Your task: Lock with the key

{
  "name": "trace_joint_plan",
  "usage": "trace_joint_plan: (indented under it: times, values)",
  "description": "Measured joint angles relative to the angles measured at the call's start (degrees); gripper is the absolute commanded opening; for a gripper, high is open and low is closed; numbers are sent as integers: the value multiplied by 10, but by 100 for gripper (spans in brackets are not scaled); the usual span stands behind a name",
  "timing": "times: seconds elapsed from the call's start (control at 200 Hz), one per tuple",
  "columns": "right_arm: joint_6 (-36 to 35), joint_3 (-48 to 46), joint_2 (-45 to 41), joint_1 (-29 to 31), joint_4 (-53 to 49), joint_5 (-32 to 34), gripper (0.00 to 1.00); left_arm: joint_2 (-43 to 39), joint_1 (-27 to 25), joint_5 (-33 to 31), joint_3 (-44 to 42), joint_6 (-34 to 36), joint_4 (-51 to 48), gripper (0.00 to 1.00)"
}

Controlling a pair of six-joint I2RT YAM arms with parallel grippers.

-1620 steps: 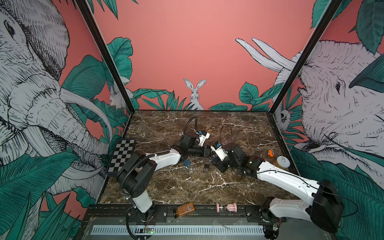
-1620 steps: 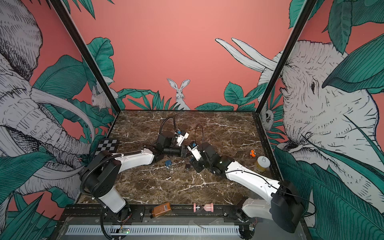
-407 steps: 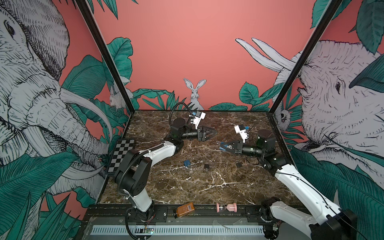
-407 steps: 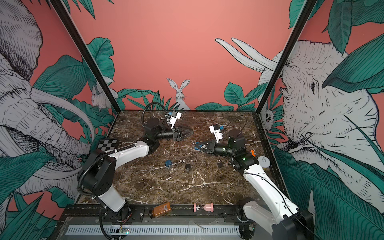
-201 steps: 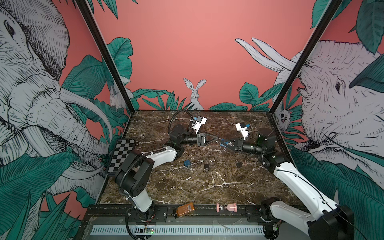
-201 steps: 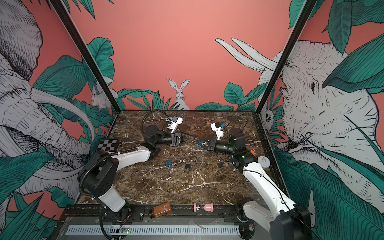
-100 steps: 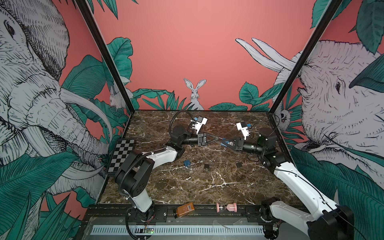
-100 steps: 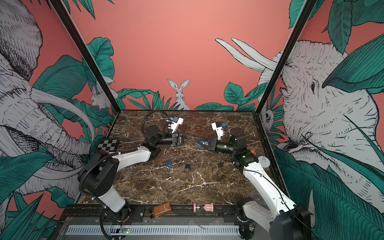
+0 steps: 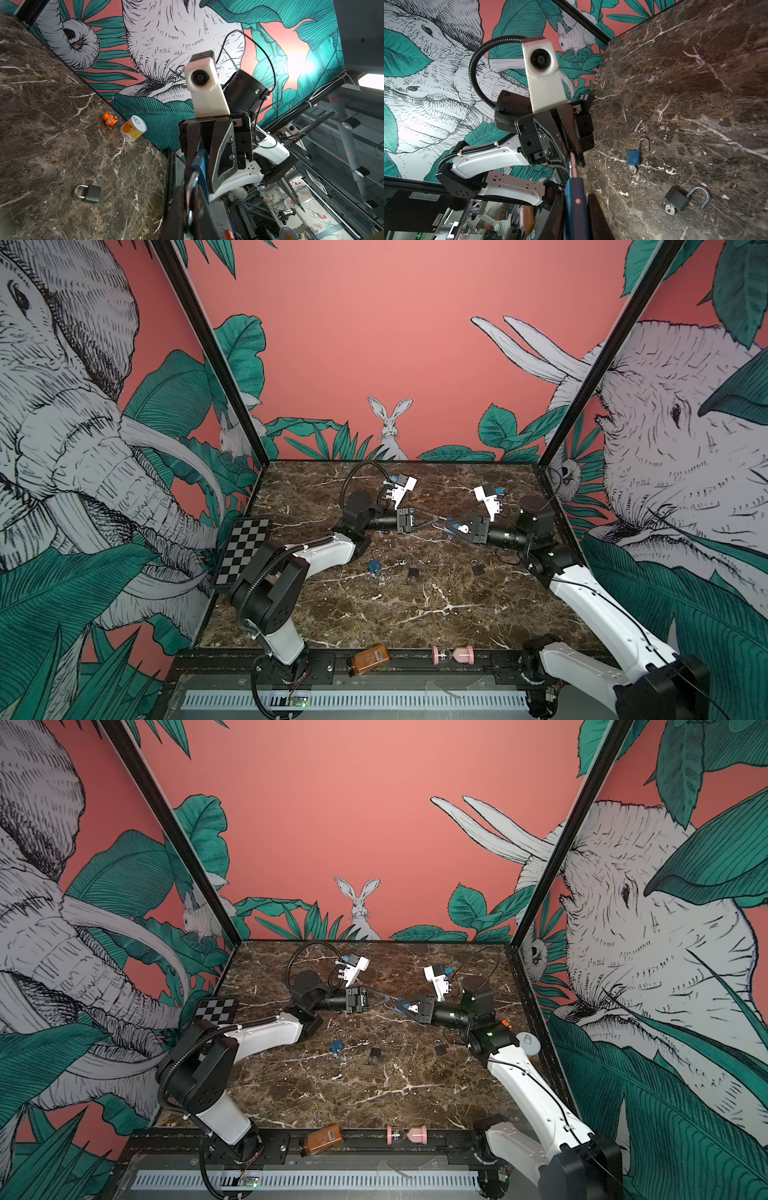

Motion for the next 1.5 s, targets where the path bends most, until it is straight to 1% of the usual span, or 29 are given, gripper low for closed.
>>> trace_joint_plan:
  times: [0.105, 0.29, 0.375, 0.425, 0.715, 0.805, 0.925, 1.11, 1.17, 1.24, 1.31, 1.435, 1.495]
  values:
    - [0, -1, -7, -6, -3, 0, 20, 0, 0, 0, 0, -9, 8, 0]
    - [4, -13, -15, -14, 9, -1, 19, 6, 0, -2, 0, -21, 17, 0]
    - [7, -15, -15, -16, 13, -3, 9, 11, 0, -2, 0, -26, 18, 0]
    - [11, -16, -15, -16, 18, -5, 0, 14, 0, -1, 0, -29, 21, 0]
    - [16, -32, -16, -22, 49, -11, 0, 14, 1, 3, 1, -39, 21, 0]
    - [14, -35, -19, -26, 52, -15, 0, 14, 0, 4, 1, -43, 20, 6]
    - [14, -41, -21, -29, 59, -18, 0, 14, -2, 6, 0, -45, 17, 10]
    - [16, -42, -27, -43, 60, -11, 0, 9, 1, 7, -7, -42, 6, 24]
    - [17, -42, -29, -51, 63, -3, 0, 9, 4, 8, -11, -41, 3, 24]
    - [18, -42, -30, -56, 64, 2, 0, 9, 7, 8, -11, -40, -1, 21]
    - [20, -42, -30, -56, 64, 2, 0, 9, 7, 7, -11, -39, -3, 21]
    - [24, -43, -30, -56, 68, 1, 0, 9, 7, 7, -11, -36, -7, 28]
    - [26, -43, -30, -56, 69, -1, 0, 9, 7, 7, -11, -33, -8, 34]
